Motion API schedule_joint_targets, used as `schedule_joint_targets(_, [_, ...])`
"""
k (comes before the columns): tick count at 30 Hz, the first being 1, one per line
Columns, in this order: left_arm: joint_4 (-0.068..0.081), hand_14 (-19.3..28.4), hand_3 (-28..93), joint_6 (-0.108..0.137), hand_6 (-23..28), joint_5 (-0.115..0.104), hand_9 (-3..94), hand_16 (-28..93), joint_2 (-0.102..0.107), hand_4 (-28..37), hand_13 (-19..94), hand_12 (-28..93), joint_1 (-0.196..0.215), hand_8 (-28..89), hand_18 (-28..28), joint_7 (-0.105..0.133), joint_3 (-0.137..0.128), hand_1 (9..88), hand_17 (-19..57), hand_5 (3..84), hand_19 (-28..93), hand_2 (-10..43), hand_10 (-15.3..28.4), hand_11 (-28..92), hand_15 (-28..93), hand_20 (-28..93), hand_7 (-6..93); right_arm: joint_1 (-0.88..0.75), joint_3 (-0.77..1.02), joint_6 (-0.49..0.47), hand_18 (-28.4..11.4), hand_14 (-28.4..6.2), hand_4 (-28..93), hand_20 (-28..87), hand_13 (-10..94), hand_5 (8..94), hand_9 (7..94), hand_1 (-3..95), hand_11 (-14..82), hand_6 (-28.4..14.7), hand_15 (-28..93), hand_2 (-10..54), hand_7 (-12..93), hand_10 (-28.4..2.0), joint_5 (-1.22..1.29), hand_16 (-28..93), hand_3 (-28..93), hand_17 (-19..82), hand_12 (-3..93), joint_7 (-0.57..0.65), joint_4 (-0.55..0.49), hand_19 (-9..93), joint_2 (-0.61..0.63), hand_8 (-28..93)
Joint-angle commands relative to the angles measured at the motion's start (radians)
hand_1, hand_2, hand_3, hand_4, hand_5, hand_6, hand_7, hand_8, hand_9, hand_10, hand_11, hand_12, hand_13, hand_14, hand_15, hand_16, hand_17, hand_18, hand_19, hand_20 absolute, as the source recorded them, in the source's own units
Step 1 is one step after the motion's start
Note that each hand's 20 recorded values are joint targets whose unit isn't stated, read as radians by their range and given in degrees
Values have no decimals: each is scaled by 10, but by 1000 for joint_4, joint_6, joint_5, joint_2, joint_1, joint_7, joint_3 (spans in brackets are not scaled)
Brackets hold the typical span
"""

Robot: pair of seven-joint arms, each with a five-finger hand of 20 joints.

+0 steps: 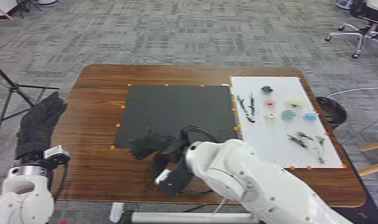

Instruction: Arrange flowers

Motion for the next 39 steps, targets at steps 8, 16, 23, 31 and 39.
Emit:
schedule_joint_targets(8, [-6,135,735,-7,12,14,365,29,-21,-283,324,107,1,-71,106,-8,-16,175,7,397,23,62,115,116,91,139,103,-1,-28,10,-198,-80,-89,383,889,482,439,229,44,-96,438,126,22,-145,29,298,517,512,47,-18,65,909,-68,-62])
schedule_joint_targets(16, [-6,135,737,-28,12,37,365,29,-46,-283,325,107,-7,-71,106,-22,-33,174,7,397,23,61,115,116,91,139,103,22,-6,12,-197,-80,-89,385,887,483,440,227,45,-96,439,126,24,-145,-28,297,520,512,48,-37,136,908,-85,-62])
schedule_joint_targets(23, [-6,136,737,-18,12,26,366,30,-35,-283,324,107,-3,-71,106,-15,-26,174,7,397,23,61,116,115,91,139,104,52,0,-2,-198,-81,-90,387,887,484,441,227,44,-95,440,127,25,-144,-50,296,521,511,48,-46,154,908,-78,-63])
schedule_joint_targets(31, [-6,137,737,-22,13,30,366,30,-39,-283,324,107,-5,-71,106,-18,-29,174,7,397,22,60,115,114,91,139,101,58,5,-3,-196,-81,-90,388,886,484,442,222,45,-95,440,128,24,-145,-34,295,527,512,48,-48,141,906,-77,-63])
schedule_joint_targets(39, [-6,137,736,-12,12,19,366,30,-27,-283,325,107,-1,-70,106,-11,-21,174,7,397,23,60,116,114,91,139,102,23,2,0,-196,-81,-93,388,886,485,443,222,45,-95,441,129,25,-145,3,295,527,512,48,-34,83,906,-40,-63])
